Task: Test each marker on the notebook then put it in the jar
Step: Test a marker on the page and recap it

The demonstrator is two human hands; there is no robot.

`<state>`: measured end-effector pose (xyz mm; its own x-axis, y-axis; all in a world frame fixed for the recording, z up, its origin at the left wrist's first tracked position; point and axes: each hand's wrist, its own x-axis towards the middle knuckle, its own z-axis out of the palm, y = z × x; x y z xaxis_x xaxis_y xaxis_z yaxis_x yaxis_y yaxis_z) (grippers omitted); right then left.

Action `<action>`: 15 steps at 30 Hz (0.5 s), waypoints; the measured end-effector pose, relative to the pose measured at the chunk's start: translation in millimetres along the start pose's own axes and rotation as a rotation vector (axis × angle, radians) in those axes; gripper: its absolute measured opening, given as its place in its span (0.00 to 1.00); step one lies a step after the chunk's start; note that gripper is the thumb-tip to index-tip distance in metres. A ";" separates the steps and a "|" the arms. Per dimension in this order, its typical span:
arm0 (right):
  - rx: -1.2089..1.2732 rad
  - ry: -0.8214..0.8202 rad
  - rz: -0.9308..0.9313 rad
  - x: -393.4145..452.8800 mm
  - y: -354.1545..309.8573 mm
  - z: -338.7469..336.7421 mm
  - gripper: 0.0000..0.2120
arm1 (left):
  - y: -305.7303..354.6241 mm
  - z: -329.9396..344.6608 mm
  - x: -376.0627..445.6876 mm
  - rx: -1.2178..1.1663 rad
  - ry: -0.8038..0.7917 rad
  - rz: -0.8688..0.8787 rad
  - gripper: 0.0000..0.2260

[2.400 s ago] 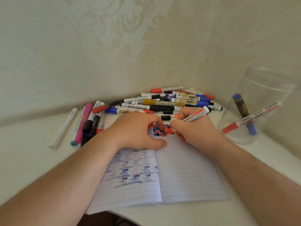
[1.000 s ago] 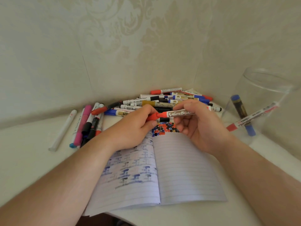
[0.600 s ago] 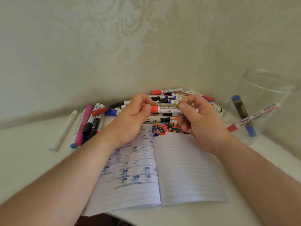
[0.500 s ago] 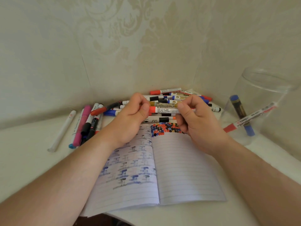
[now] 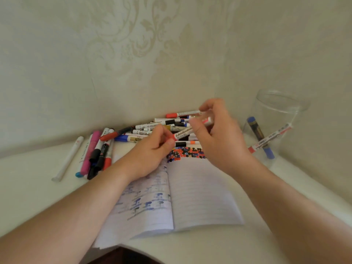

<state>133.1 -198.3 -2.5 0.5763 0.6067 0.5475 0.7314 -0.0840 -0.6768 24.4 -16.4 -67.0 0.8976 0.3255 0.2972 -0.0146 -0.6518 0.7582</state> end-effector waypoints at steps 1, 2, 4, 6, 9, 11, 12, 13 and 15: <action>0.021 0.069 -0.033 3.8 -4.6 -11.5 0.13 | 0.6 1.9 -0.7 0.041 -0.022 0.012 0.04; 0.078 0.154 -0.042 7.7 -9.6 -27.0 0.16 | 1.2 3.8 -2.0 0.088 -0.033 0.030 0.07; 0.209 0.352 -0.034 15.9 -17.3 -68.0 0.20 | 5.8 6.4 -5.1 0.223 -0.044 0.050 0.14; 0.204 0.517 -0.055 21.3 -20.2 -111.9 0.19 | 12.3 7.7 -7.6 0.376 -0.069 0.066 0.16; 0.054 0.626 -0.045 25.2 -7.7 -158.1 0.15 | 20.9 9.3 -9.4 0.488 -0.097 0.085 0.14; -0.039 0.637 -0.001 24.1 6.1 -173.2 0.12 | 24.9 9.8 -10.5 0.507 -0.117 0.069 0.12; -0.097 0.625 0.019 23.1 12.5 -177.1 0.11 | 26.2 9.5 -10.7 0.511 -0.130 0.052 0.12; -0.164 0.589 0.027 22.7 18.2 -179.2 0.10 | 27.9 9.2 -10.8 0.514 -0.144 0.033 0.13; -0.317 0.446 0.028 22.5 28.3 -179.6 0.08 | 31.5 9.0 -11.5 0.521 -0.166 0.010 0.13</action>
<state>232.2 -328.9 79.0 0.6457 0.2124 0.7334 0.7476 -0.3712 -0.5507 17.5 -46.8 -51.8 0.9565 0.2332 0.1754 0.1593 -0.9209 0.3557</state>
